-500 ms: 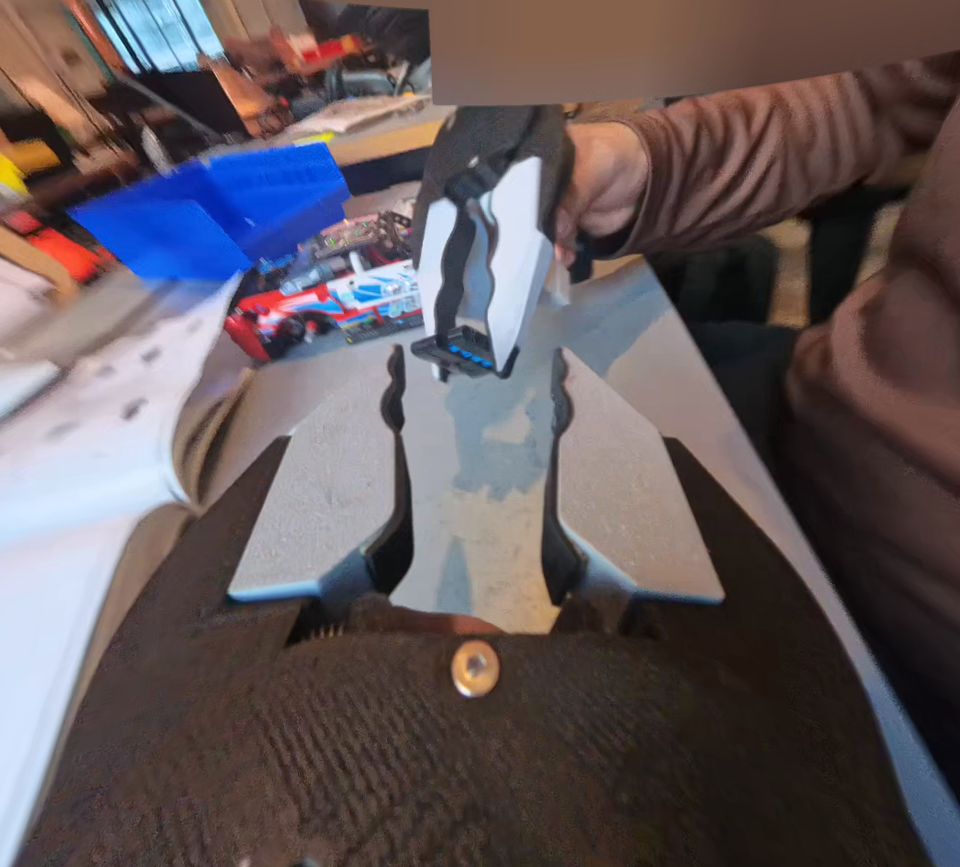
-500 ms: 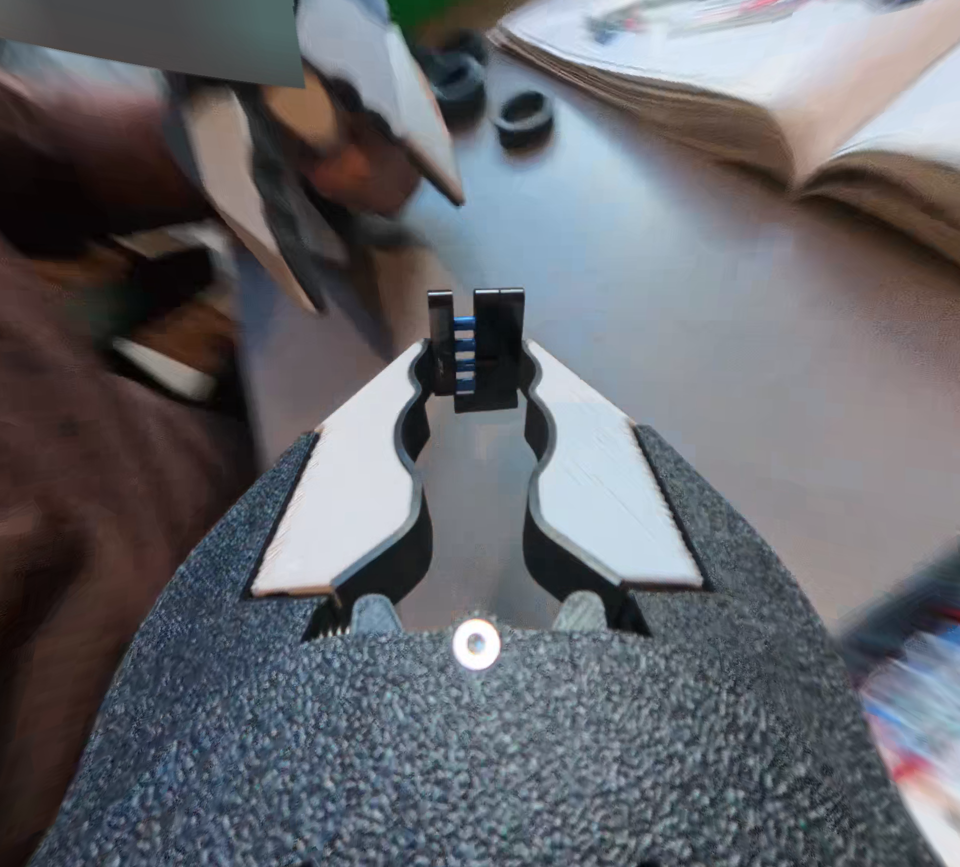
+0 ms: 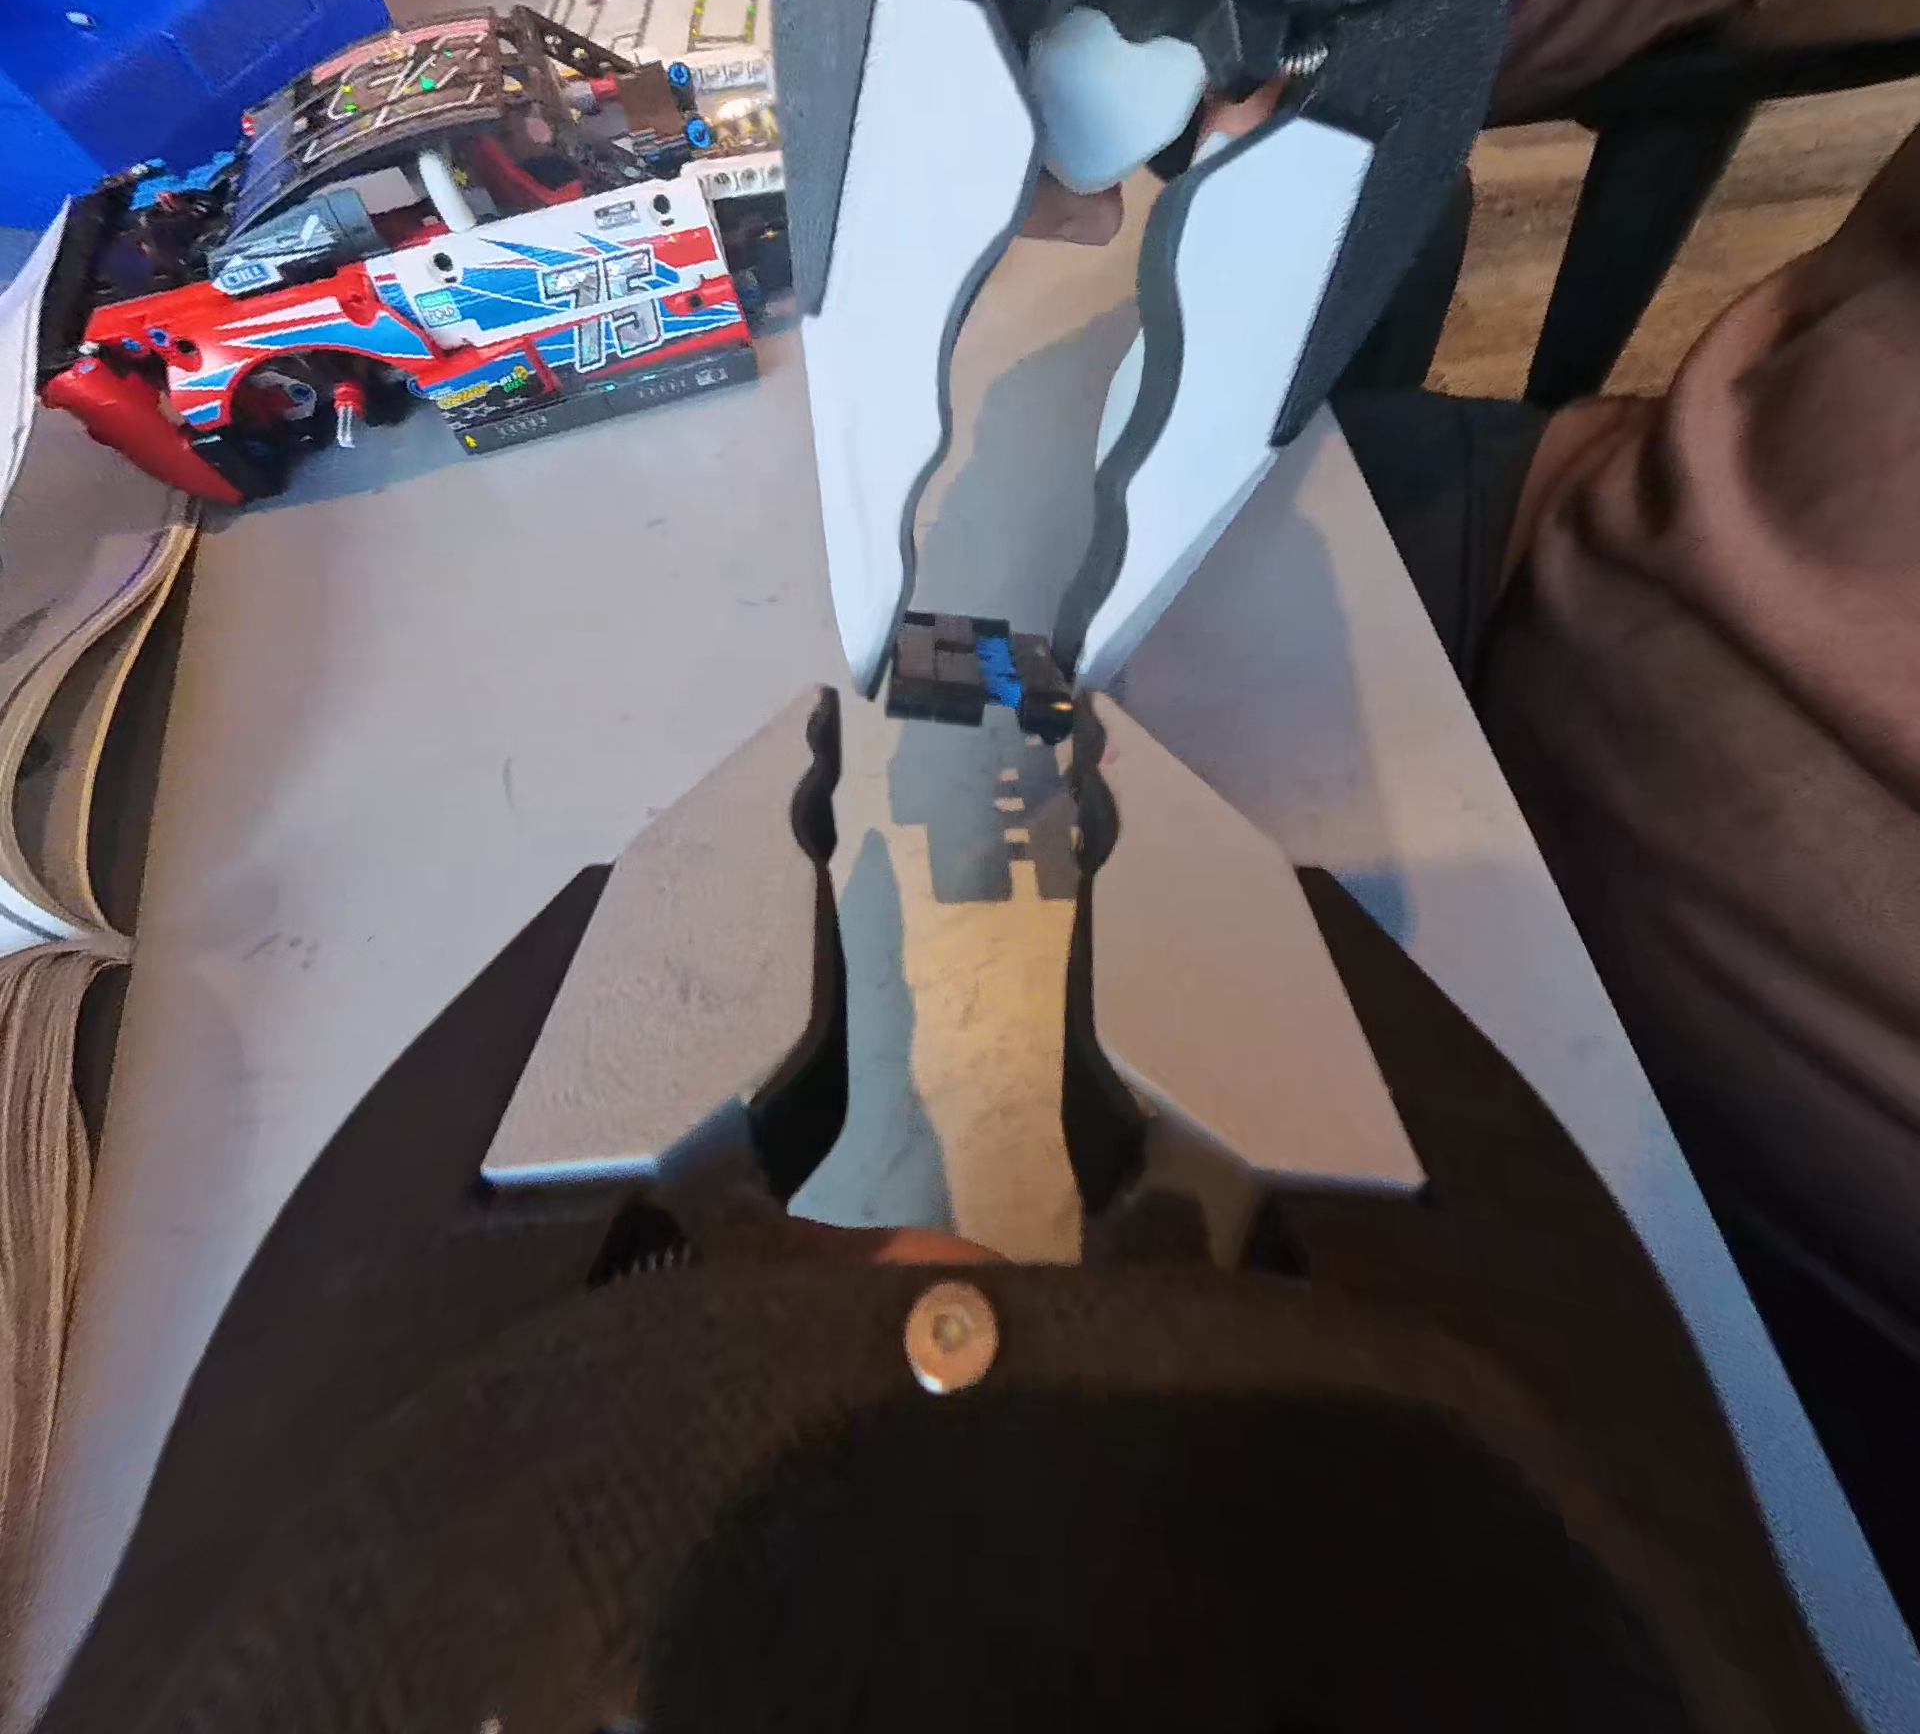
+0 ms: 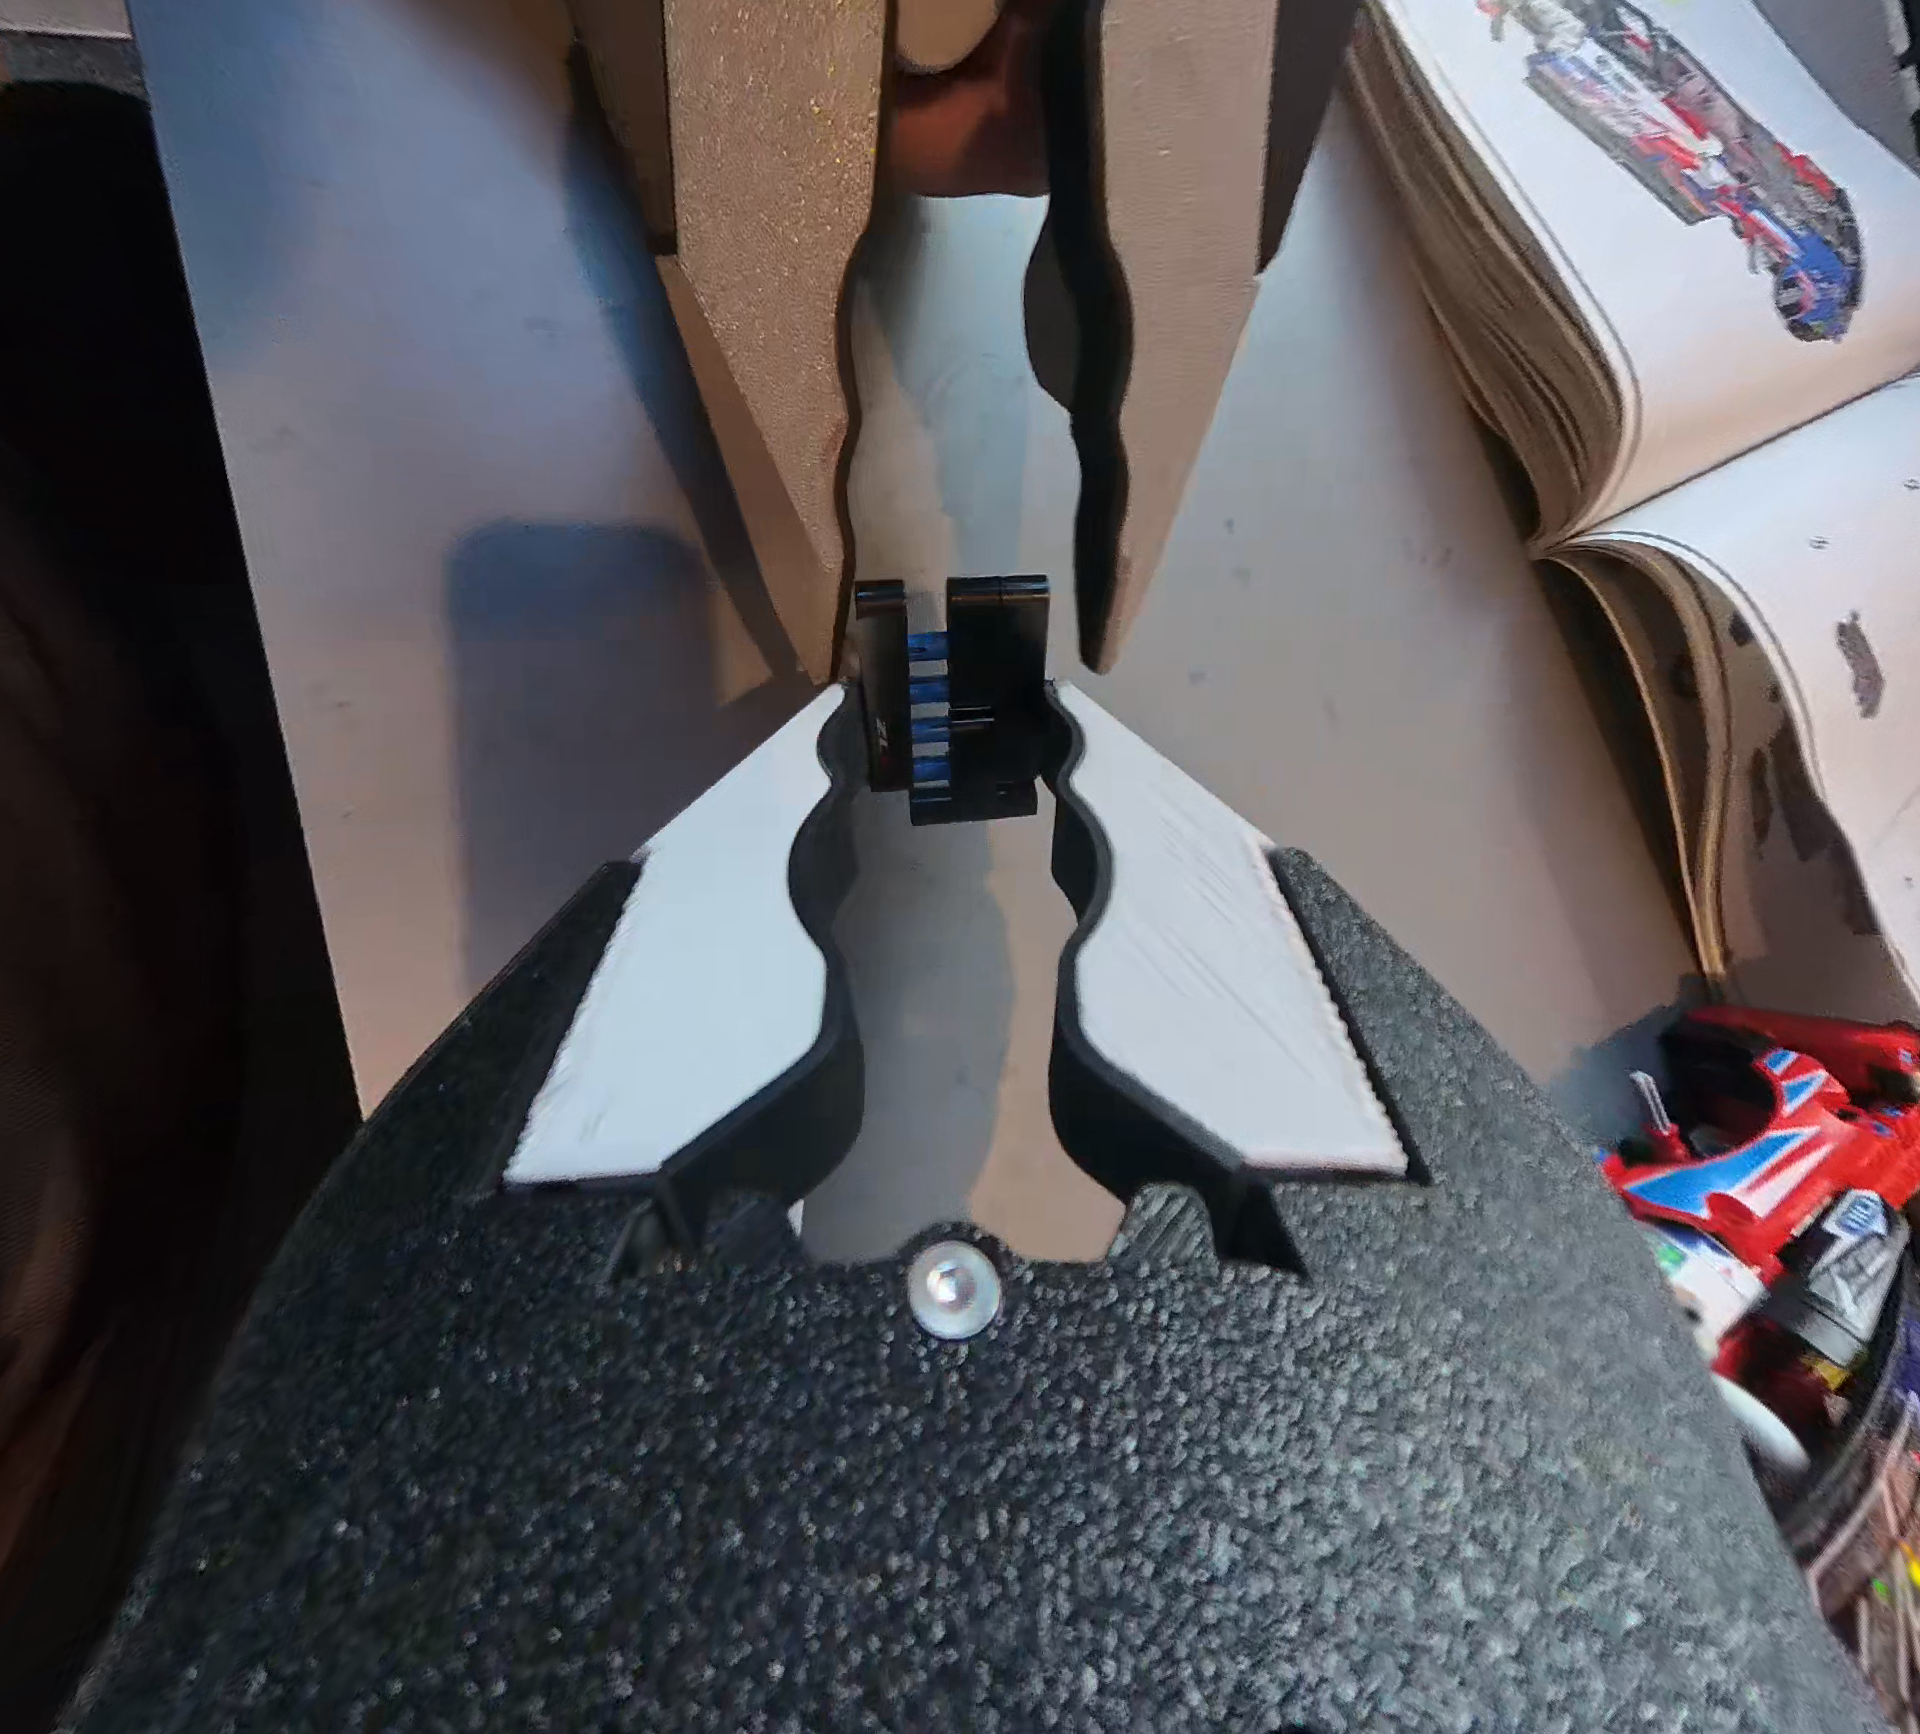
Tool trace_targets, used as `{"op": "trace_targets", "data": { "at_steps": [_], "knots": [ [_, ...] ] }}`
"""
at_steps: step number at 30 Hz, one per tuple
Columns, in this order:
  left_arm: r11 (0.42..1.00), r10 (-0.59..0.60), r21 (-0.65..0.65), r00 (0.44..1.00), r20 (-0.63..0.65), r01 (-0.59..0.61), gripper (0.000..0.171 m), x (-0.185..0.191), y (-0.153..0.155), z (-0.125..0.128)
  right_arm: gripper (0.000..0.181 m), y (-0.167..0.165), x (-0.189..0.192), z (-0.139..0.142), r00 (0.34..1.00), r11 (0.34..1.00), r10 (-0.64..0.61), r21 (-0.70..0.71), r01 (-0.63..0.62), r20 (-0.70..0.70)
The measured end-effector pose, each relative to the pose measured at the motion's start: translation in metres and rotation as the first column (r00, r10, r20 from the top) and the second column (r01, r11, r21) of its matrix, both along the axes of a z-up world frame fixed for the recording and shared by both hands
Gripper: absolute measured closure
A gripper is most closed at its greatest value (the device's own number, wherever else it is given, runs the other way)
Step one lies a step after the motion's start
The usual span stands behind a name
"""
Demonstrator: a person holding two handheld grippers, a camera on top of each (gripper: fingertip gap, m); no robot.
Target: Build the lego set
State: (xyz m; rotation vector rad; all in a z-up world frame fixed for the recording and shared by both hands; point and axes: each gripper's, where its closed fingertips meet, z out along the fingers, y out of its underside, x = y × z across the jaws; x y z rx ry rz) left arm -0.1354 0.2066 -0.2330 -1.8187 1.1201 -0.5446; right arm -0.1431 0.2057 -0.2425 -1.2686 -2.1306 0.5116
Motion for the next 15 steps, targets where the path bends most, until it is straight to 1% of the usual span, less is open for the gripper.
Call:
{"op": "trace_targets", "data": {
  "at_steps": [1,3,6,9,13,14,15],
  "knots": [
    [1.0,0.001,-0.002,1.0,-0.007,-0.001,0.128,0.001,0.0,-0.001,0.148,-0.001,0.0,-0.004,1.0,1.0,0.007,-0.001,-0.007,0.008],
    [1.0,-0.022,-0.017,1.0,-0.018,0.022,0.14,0.002,-0.004,-0.004,0.148,-0.002,0.0,-0.01,1.0,1.0,0.019,-0.018,-0.019,0.017],
    [0.999,-0.02,-0.041,0.998,-0.062,0.017,0.141,0.002,-0.007,-0.012,0.148,-0.004,0.001,-0.016,0.999,0.997,0.038,-0.072,-0.038,0.002],
    [0.999,-0.021,-0.044,0.989,-0.143,0.015,0.141,0.001,-0.008,-0.023,0.148,-0.005,0.002,-0.023,0.997,0.996,0.07,-0.049,-0.071,-0.009],
    [0.999,-0.026,-0.045,0.987,-0.157,0.019,0.146,0.001,-0.009,-0.025,0.15,-0.007,0.001,-0.024,0.996,0.99,0.072,-0.118,-0.077,-0.051],
    [0.999,-0.029,-0.047,0.987,-0.157,0.022,0.147,0.001,-0.009,-0.025,0.156,-0.008,0.002,-0.025,0.996,0.988,0.074,-0.13,-0.081,-0.058],
    [0.998,-0.039,-0.058,0.986,-0.163,0.03,0.15,0.001,-0.011,-0.027,0.156,-0.008,0.001,-0.025,0.995,0.987,0.074,-0.136,-0.083,-0.067]
  ]
}}
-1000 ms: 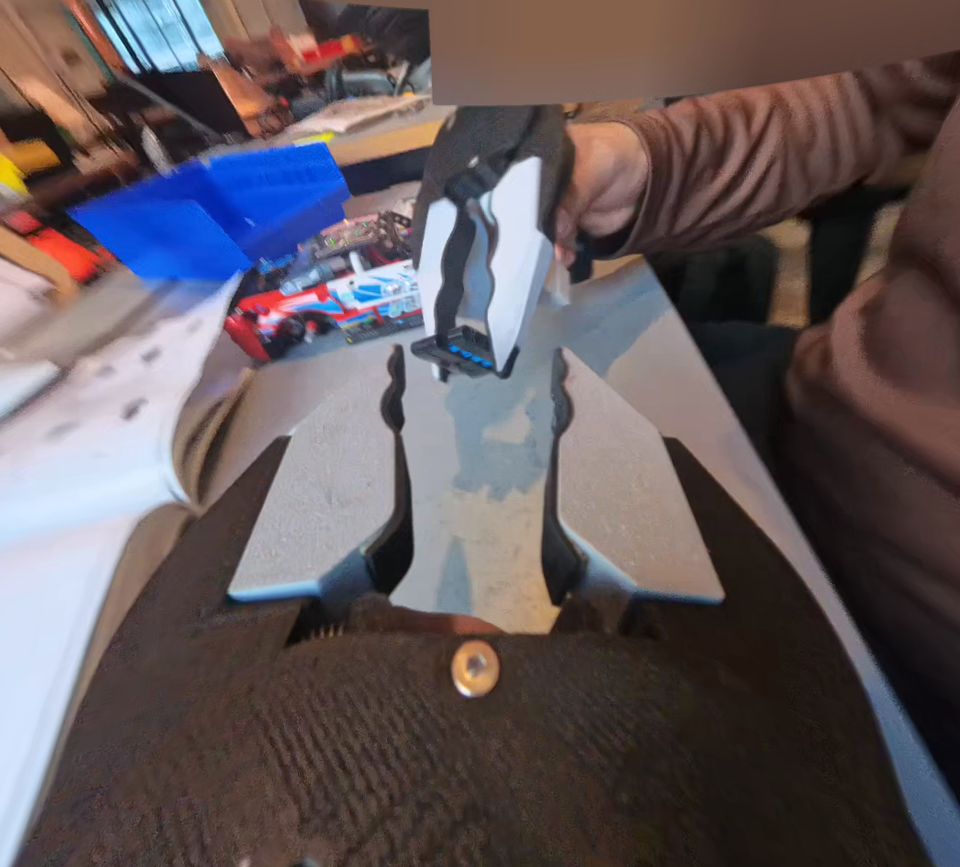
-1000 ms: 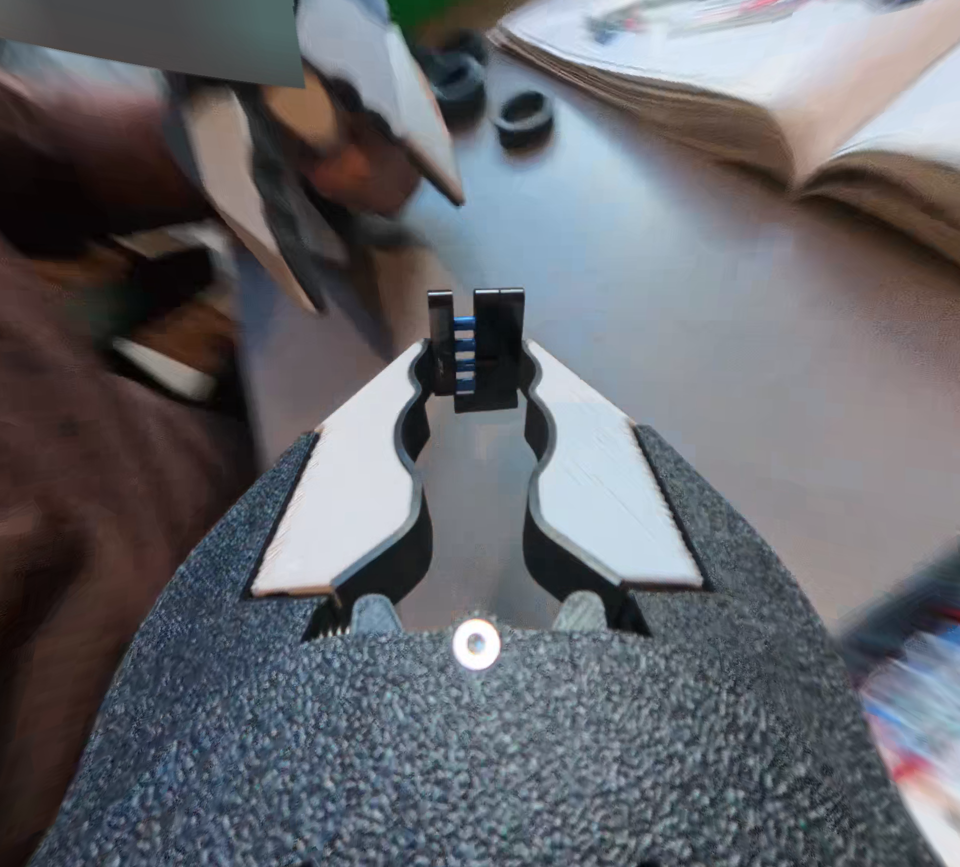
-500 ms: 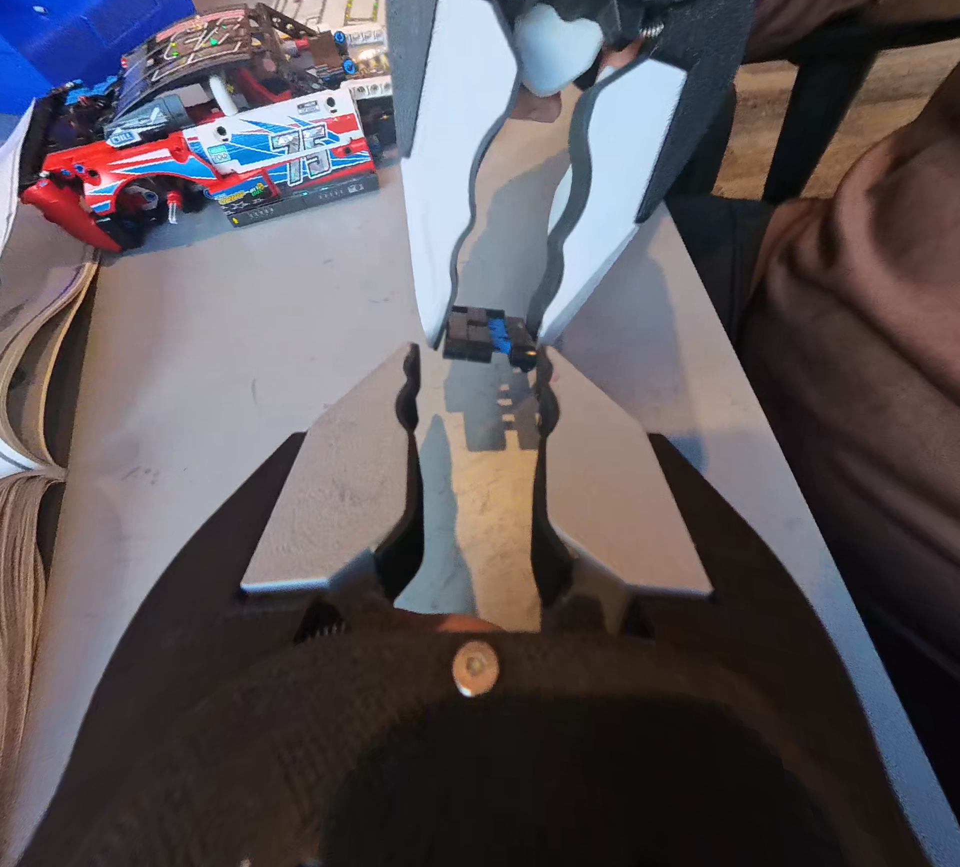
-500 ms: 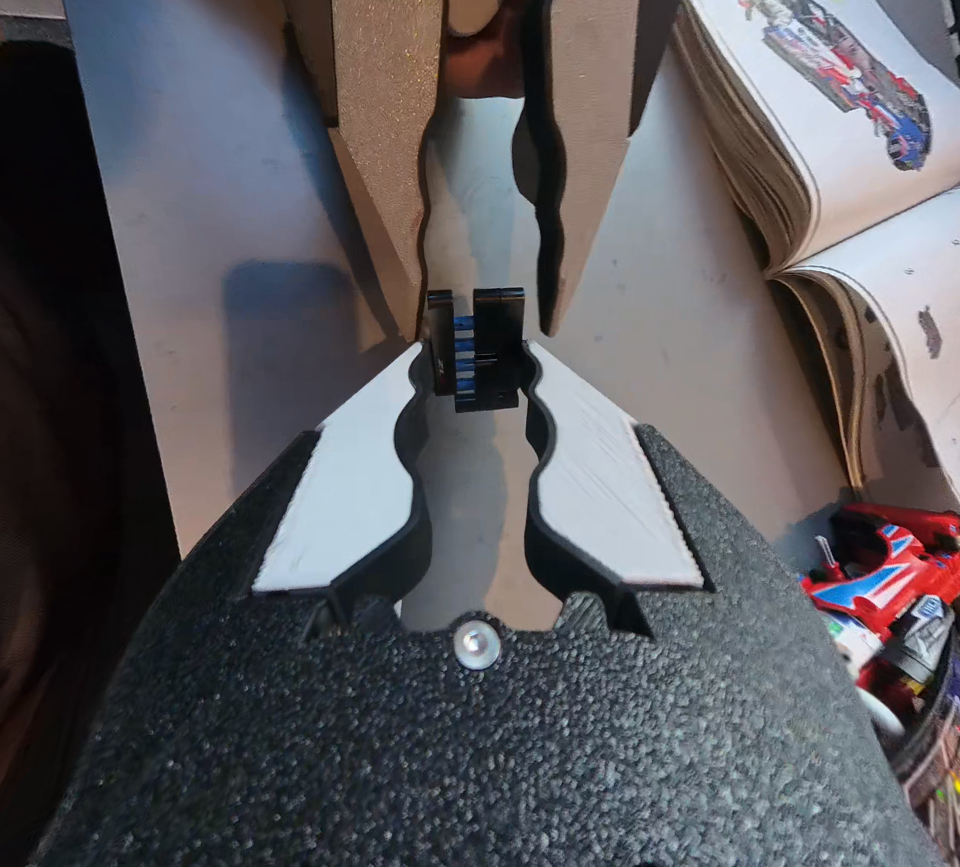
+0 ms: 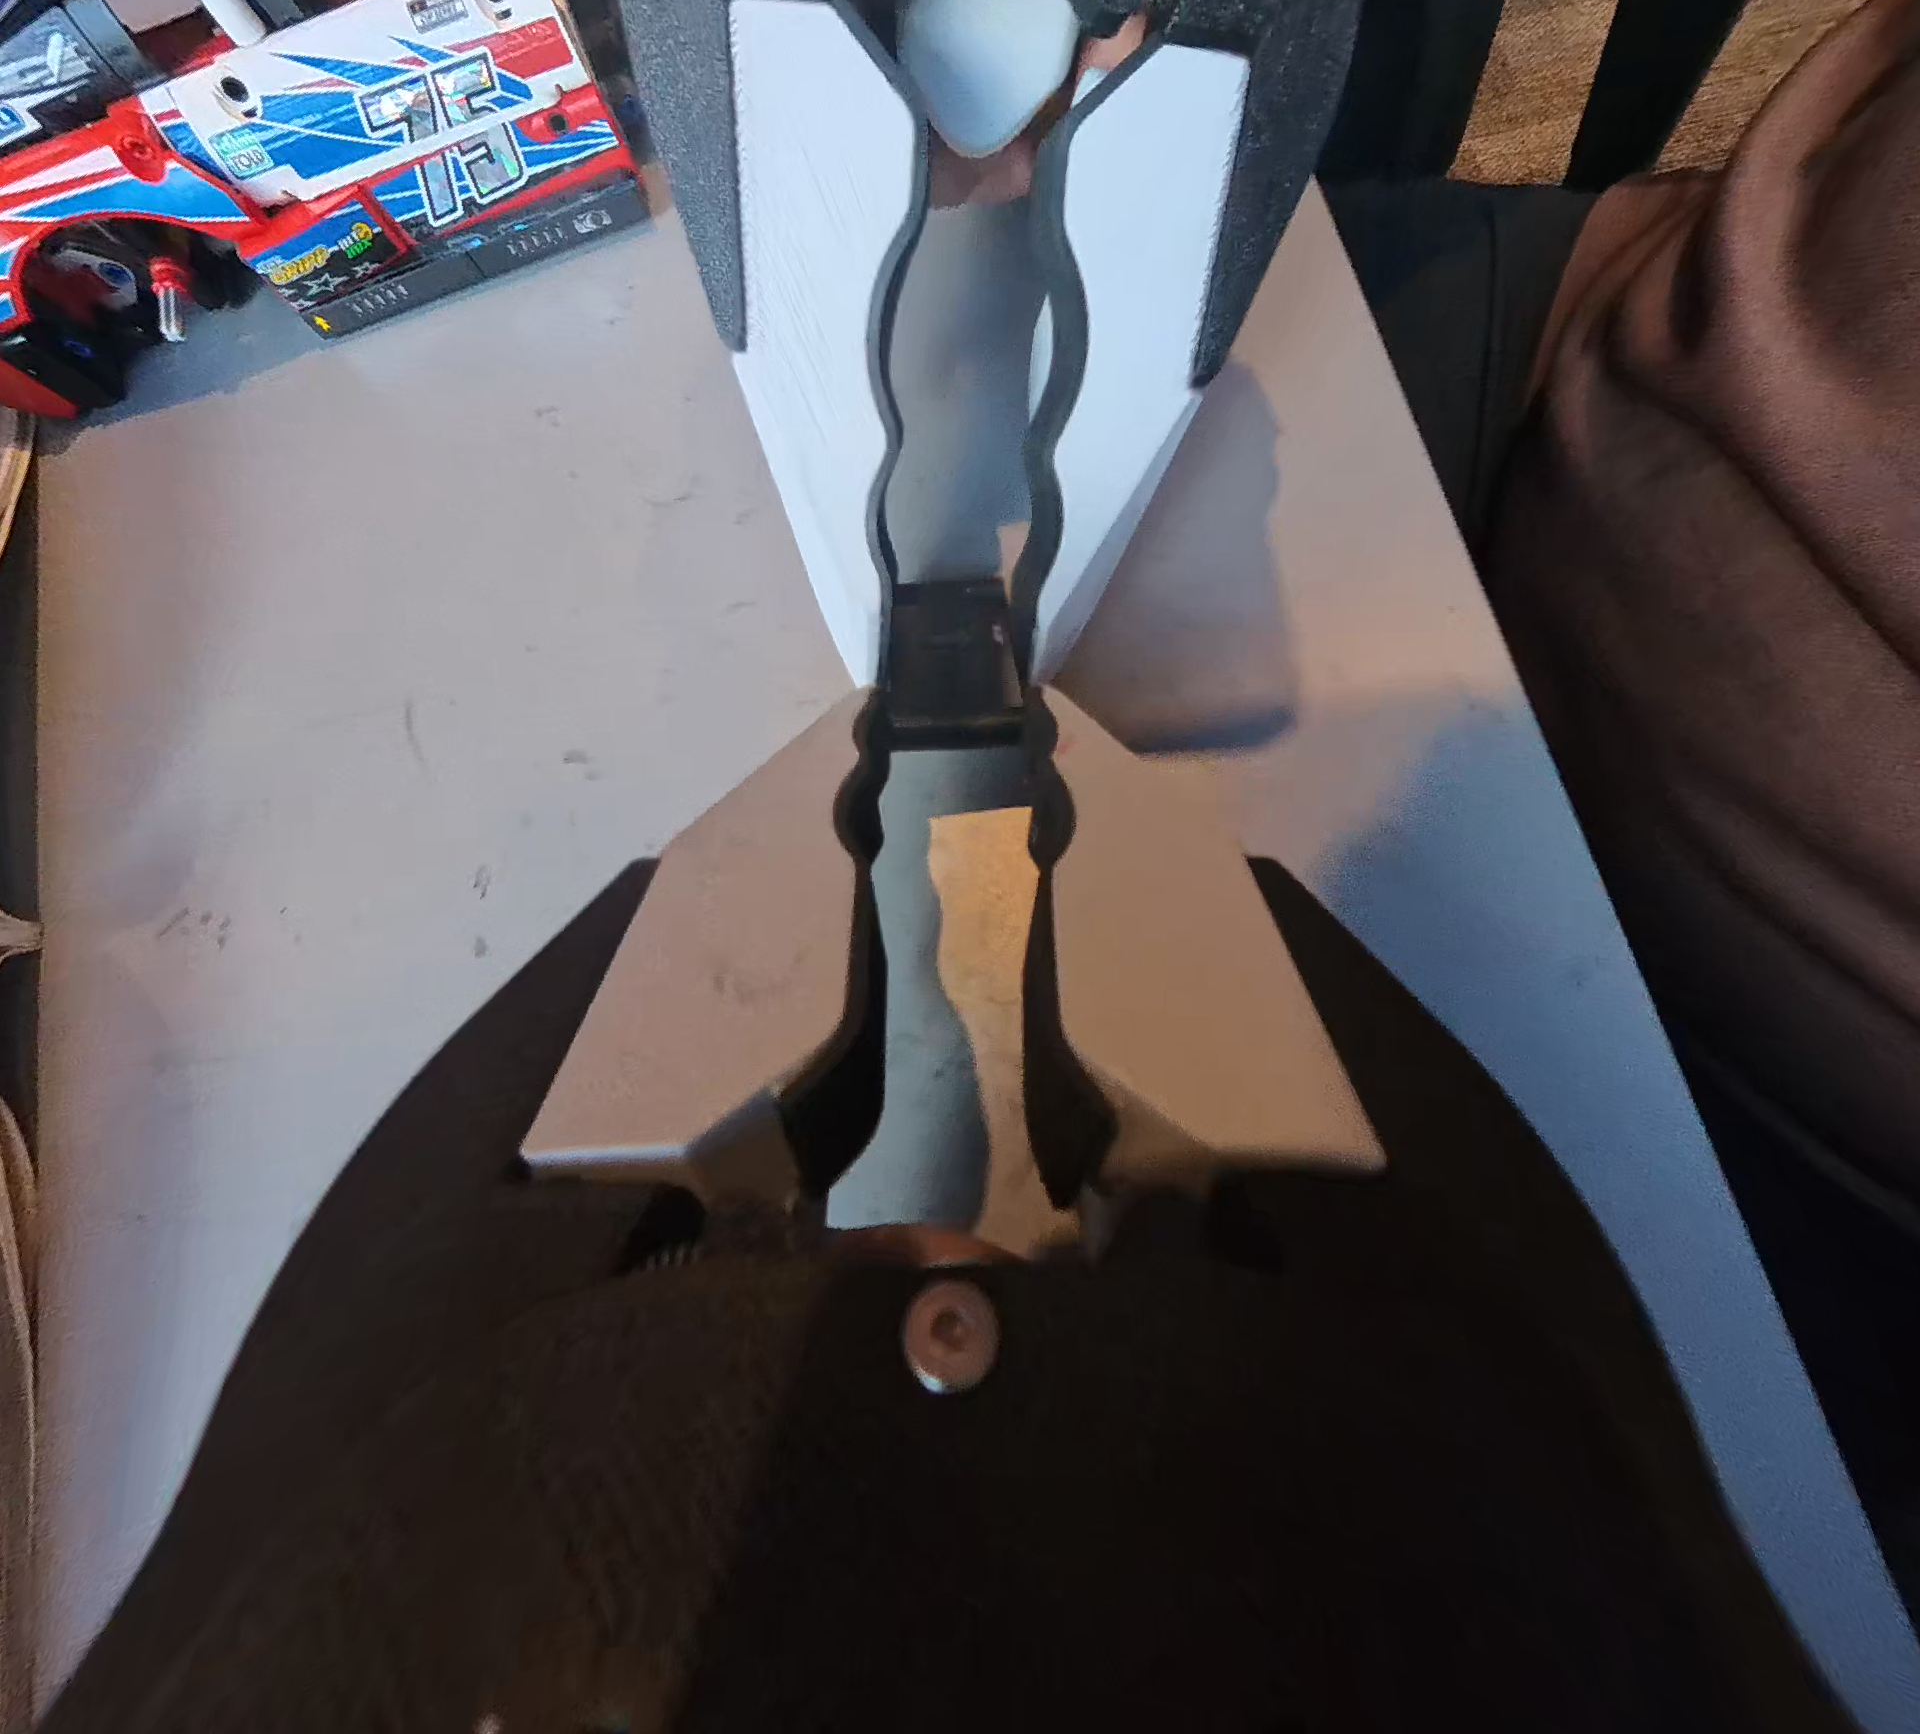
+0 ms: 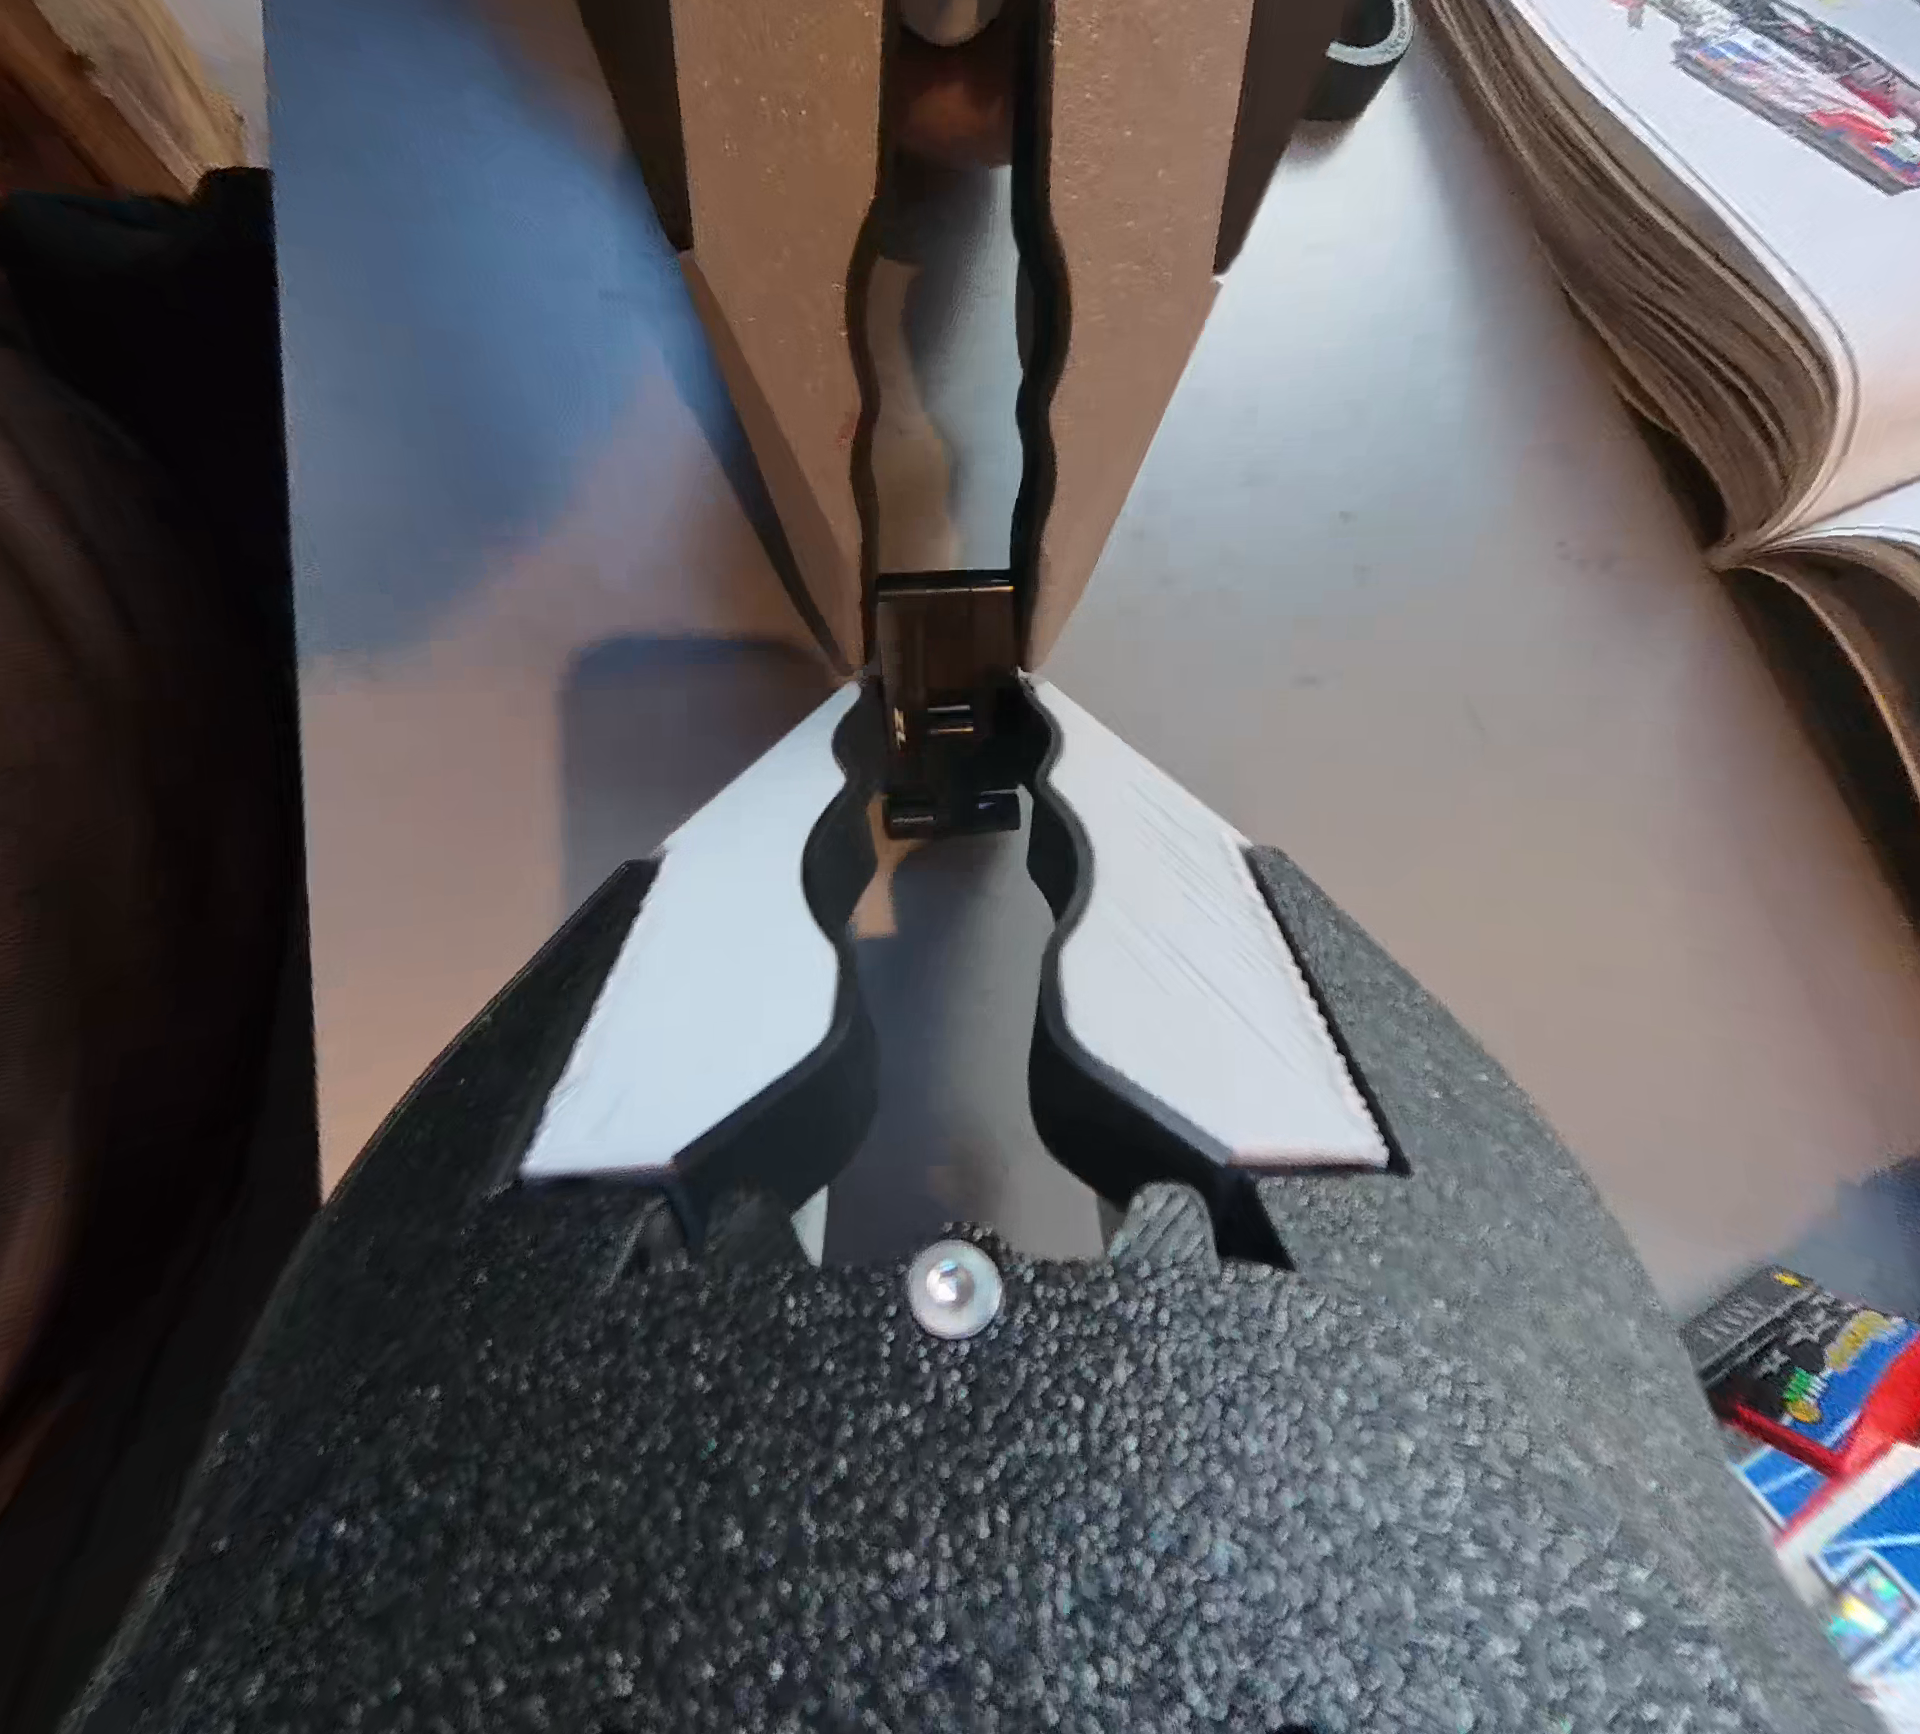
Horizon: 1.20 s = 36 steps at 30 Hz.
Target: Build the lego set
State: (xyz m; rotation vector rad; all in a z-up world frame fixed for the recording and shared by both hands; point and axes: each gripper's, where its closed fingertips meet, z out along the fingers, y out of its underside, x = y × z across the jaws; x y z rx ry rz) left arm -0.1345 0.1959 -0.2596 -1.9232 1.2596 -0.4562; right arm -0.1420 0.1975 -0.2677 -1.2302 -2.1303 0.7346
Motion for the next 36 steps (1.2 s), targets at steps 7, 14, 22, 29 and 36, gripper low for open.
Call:
{"op": "trace_targets", "data": {
  "at_steps": [7,14,22,29,36],
  "knots": [
    [1.0,0.008,0.001,1.0,-0.025,-0.008,0.149,0.0,0.002,-0.004,0.155,0.004,0.007,0.0,0.999,0.999,0.037,0.002,-0.037,-0.003],
    [0.999,-0.003,0.034,0.998,-0.055,0.005,0.149,-0.001,0.001,-0.006,0.155,0.004,0.01,0.003,0.999,0.999,0.032,-0.041,-0.033,-0.015],
    [0.948,0.241,-0.273,0.931,0.273,-0.165,0.149,-0.017,0.019,0.018,0.133,0.02,0.01,0.016,0.995,0.998,-0.054,-0.017,0.053,-0.081],
    [0.89,0.309,-0.446,0.842,0.442,-0.092,0.149,-0.014,0.014,0.031,0.164,0.025,-0.002,0.031,0.973,0.978,-0.051,0.187,0.095,-0.224],
    [0.909,0.284,-0.404,0.861,0.423,-0.101,0.139,-0.012,0.013,0.031,0.174,0.023,-0.005,0.037,0.974,0.987,-0.137,-0.105,0.119,-0.181]
  ]
}}
